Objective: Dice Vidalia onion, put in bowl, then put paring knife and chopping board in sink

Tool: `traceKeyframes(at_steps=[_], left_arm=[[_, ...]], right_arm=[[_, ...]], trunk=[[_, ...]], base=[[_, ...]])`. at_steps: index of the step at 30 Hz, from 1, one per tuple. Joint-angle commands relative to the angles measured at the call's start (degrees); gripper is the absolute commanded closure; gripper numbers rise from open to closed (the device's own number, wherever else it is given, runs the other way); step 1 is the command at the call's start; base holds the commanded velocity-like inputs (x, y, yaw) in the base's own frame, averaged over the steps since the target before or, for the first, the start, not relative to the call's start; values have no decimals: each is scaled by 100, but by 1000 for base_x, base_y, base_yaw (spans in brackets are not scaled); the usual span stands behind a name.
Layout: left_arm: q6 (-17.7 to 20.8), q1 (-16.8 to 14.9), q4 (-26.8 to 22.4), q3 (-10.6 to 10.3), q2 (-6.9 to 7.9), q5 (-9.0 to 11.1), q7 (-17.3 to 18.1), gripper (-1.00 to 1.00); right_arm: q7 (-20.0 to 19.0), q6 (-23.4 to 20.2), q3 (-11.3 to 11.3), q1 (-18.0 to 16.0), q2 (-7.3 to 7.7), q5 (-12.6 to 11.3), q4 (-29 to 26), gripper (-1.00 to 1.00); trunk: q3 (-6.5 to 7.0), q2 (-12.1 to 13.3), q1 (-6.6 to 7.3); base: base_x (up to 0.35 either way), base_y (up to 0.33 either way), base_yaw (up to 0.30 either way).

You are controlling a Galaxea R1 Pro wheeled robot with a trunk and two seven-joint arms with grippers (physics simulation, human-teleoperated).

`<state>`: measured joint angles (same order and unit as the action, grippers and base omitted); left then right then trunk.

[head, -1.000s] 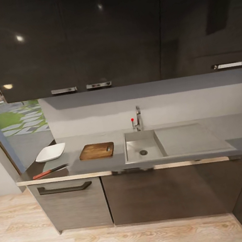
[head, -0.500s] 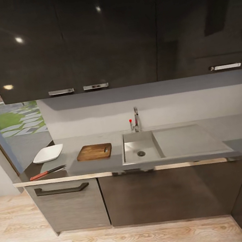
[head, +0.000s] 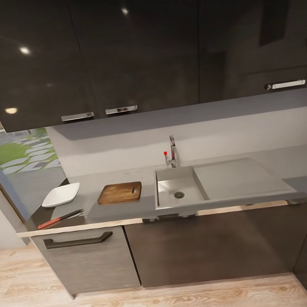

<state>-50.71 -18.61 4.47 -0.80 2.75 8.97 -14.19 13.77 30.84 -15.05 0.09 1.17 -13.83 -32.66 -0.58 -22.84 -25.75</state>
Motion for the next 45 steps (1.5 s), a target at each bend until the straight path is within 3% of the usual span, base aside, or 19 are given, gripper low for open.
traceKeyframes(at_steps=[1,12,20,36,45], left_arm=[[3,25,20,-15,-1,22,8,-100],[351,375,18,-25,-18,20,4,-100],[607,375,15,-26,-20,26,4,-100],[622,375,10,-24,-24,26,-1,-100],[616,375,10,-24,-96,19,-4,-100]], right_arm=[[46,9,-47,-1,8,-40,24,-100],[39,11,-33,-1,22,-50,102,-100],[38,10,-33,-1,23,-46,128,-100],[38,1,-41,-1,23,-41,199,-100],[38,-6,-53,-1,16,-39,243,-100]], trunk=[[-6,-8,-3],[15,-8,-3],[44,-8,-3],[100,-8,-3],[121,-8,-3]], base=[[0,0,0],[0,0,-145],[0,0,-252],[0,0,-256],[0,0,-224]])
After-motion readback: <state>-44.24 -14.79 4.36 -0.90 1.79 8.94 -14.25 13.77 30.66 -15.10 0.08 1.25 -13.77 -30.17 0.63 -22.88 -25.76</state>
